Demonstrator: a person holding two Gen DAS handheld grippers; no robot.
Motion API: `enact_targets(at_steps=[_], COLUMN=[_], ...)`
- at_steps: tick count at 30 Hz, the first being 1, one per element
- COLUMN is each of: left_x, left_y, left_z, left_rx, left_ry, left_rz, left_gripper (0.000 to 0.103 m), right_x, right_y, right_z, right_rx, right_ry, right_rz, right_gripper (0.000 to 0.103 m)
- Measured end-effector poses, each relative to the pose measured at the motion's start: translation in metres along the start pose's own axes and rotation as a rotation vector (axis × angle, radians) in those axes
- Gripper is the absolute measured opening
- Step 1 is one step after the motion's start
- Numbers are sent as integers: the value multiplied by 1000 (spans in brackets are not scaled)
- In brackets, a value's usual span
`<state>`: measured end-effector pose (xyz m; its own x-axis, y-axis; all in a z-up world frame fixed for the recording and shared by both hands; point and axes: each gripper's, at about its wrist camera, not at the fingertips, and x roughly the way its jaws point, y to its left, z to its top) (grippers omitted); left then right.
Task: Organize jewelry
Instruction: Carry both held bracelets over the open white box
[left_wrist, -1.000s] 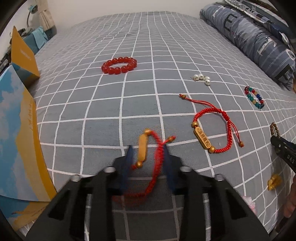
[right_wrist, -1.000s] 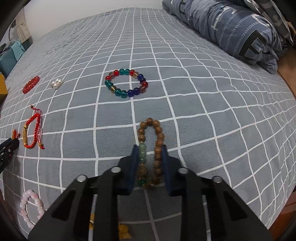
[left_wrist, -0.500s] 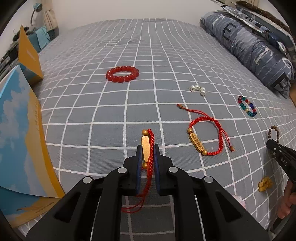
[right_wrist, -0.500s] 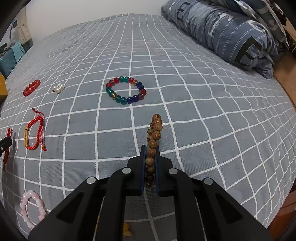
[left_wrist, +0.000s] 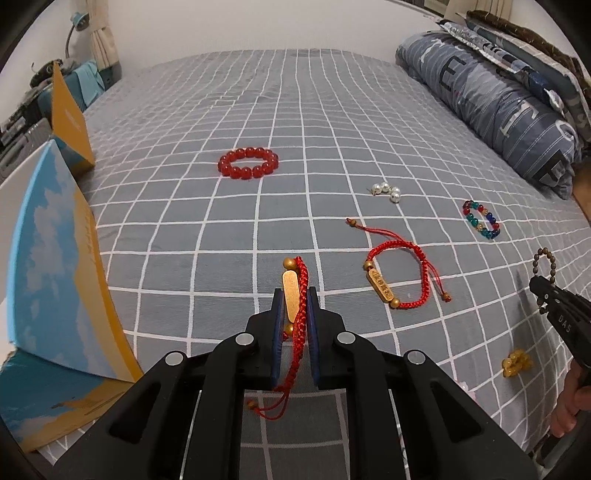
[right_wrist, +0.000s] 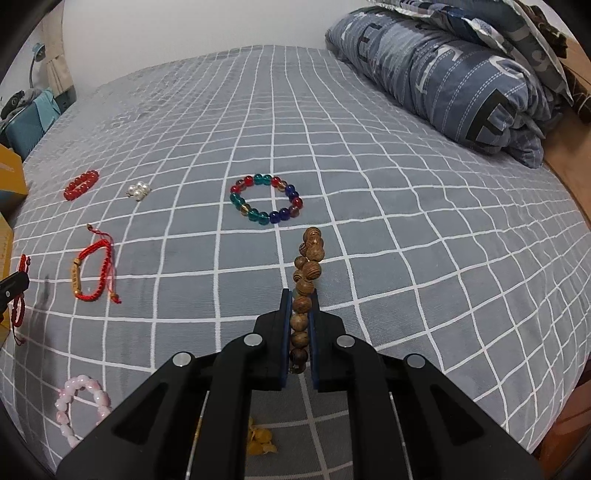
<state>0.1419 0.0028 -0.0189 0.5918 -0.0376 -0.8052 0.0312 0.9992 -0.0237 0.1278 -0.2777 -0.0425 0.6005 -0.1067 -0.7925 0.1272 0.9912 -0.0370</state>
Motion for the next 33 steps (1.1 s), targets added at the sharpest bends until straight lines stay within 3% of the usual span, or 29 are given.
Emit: enact_targets(at_steps=[33], left_x=[-125], left_y=[16], left_z=[-9], left_rx=[-30], left_ry=[-166], left_rz=[46], left_gripper=[11], right_x=[-101], right_y=[39], right_z=[0], right_rx=[-58], right_ry=[-128], right_rz=[68], right_gripper=[8])
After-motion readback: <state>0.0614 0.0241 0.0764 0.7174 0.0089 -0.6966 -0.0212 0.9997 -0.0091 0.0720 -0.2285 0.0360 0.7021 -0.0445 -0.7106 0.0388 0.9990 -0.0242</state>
